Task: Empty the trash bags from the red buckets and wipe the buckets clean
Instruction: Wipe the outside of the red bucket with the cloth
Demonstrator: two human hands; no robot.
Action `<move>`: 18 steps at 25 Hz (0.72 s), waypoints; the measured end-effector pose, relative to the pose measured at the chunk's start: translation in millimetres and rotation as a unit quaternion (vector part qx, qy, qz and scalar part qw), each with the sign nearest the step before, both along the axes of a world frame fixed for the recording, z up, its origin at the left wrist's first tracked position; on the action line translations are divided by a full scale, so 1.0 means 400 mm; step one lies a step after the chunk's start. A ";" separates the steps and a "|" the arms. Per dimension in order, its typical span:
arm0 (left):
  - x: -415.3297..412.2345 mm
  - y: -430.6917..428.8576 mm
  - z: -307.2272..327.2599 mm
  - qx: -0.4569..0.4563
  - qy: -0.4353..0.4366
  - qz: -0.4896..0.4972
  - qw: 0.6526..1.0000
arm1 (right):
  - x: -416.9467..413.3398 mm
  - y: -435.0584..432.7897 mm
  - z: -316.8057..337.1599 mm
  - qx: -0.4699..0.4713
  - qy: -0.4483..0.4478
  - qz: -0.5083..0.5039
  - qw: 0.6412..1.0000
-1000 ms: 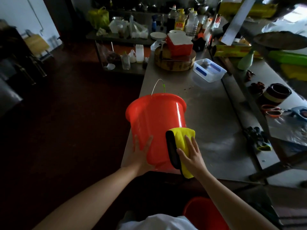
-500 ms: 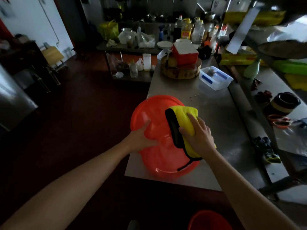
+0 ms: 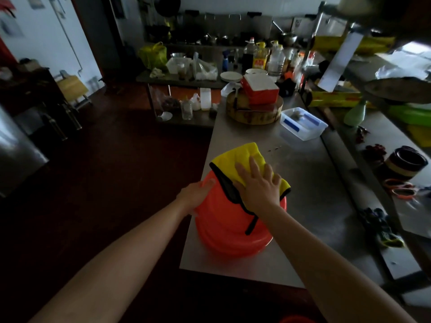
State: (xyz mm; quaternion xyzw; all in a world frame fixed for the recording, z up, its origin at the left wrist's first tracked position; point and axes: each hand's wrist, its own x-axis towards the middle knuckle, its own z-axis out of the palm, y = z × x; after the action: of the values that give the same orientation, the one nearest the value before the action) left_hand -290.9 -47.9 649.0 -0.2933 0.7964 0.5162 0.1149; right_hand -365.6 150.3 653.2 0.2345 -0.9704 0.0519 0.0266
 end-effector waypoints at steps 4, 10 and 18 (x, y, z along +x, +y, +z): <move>-0.033 -0.013 -0.056 0.059 -0.072 0.036 0.995 | 0.022 -0.020 -0.053 0.037 -0.077 0.005 0.996; 0.007 0.002 -0.129 -0.184 -0.014 -0.097 0.978 | -0.005 -0.081 -0.077 0.038 -0.029 0.026 0.999; 0.133 0.055 -0.188 -0.406 0.165 -0.240 0.866 | -0.036 -0.129 -0.092 0.047 -0.071 0.061 0.994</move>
State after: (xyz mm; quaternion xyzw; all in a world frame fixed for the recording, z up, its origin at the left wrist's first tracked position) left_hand -237.7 -26.1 573.9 -0.0245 0.9888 0.1446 -0.0268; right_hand -380.0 98.8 616.3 0.2899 -0.9550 0.0246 -0.0569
